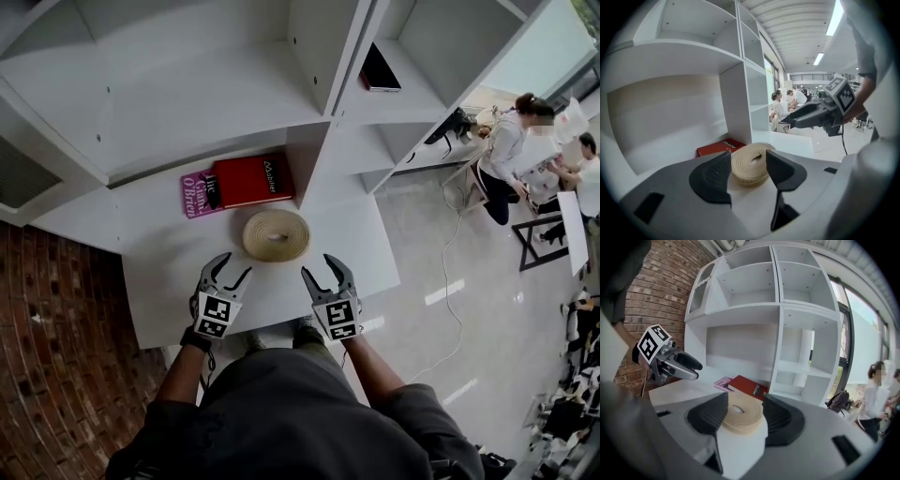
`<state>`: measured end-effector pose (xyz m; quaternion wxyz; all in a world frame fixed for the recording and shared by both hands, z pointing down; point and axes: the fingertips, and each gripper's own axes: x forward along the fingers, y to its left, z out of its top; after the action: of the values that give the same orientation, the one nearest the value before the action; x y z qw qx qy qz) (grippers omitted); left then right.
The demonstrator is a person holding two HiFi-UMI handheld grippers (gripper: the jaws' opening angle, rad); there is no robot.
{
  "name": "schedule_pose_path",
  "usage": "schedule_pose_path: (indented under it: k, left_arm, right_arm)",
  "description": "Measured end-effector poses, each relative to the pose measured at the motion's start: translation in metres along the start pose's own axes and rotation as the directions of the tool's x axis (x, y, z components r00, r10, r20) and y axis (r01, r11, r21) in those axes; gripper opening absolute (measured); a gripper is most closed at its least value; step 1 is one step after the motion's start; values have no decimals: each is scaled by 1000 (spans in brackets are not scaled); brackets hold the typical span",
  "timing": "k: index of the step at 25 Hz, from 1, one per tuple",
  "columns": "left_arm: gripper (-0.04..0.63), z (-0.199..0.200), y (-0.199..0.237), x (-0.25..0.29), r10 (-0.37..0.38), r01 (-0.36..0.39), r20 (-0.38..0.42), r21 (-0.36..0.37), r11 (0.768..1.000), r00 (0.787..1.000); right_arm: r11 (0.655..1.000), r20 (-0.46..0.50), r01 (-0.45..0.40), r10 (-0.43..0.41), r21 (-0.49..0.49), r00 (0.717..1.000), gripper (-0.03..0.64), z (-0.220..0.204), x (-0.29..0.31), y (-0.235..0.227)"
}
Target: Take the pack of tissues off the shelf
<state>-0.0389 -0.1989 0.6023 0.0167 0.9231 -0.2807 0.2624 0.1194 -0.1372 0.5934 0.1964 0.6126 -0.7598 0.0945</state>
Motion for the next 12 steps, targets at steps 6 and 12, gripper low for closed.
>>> schedule_pose_path:
  k: [6, 12]
  left_arm:
    - [183, 18, -2, -24, 9, -10, 46, 8, 1000, 999]
    - [140, 28, -3, -44, 35, -36, 83, 9, 999, 996]
  right_arm:
    - [1000, 40, 29, -29, -11, 999, 179, 22, -18, -2]
    - [999, 57, 42, -41, -14, 998, 133, 29, -33, 0]
